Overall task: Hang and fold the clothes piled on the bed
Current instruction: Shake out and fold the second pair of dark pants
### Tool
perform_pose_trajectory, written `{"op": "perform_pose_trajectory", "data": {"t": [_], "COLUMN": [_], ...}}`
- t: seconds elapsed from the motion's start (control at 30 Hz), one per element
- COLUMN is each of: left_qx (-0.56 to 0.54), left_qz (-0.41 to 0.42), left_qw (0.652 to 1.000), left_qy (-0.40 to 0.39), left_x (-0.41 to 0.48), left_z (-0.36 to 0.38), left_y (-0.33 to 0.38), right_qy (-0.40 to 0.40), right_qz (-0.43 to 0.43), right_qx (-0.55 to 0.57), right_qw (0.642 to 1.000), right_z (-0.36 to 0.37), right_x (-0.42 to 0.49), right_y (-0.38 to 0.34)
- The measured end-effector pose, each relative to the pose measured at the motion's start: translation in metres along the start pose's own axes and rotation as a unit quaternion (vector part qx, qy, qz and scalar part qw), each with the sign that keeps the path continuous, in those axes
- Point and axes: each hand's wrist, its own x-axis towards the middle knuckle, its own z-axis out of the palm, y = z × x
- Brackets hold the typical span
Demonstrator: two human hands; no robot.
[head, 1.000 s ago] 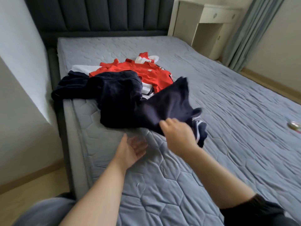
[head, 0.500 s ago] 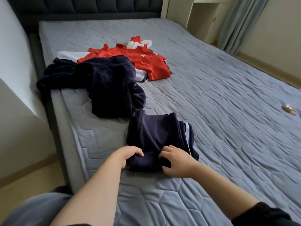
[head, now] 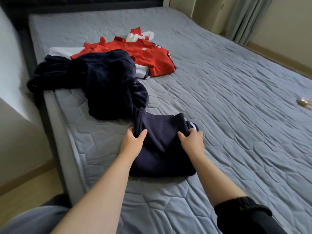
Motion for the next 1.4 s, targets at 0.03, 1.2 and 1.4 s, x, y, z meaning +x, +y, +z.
{"op": "perform_pose_trajectory", "data": {"t": [0.03,1.2,1.4], "left_qx": [0.021,-0.458,-0.023], "left_qz": [0.004,-0.156,-0.150], "left_qw": [1.000,0.846,0.981], "left_qy": [0.006,-0.222,-0.118], "left_x": [0.003,0.010,0.007], "left_z": [0.001,-0.037,-0.043], "left_y": [0.000,0.021,0.002], "right_qy": [0.014,0.148,-0.205], "right_qz": [-0.021,-0.534,-0.452], "right_qx": [-0.006,-0.220,-0.333], "right_qw": [1.000,0.803,0.802], "right_z": [0.002,-0.040,0.021], "right_x": [0.001,-0.048,-0.080], "right_y": [0.003,-0.089,-0.041]}}
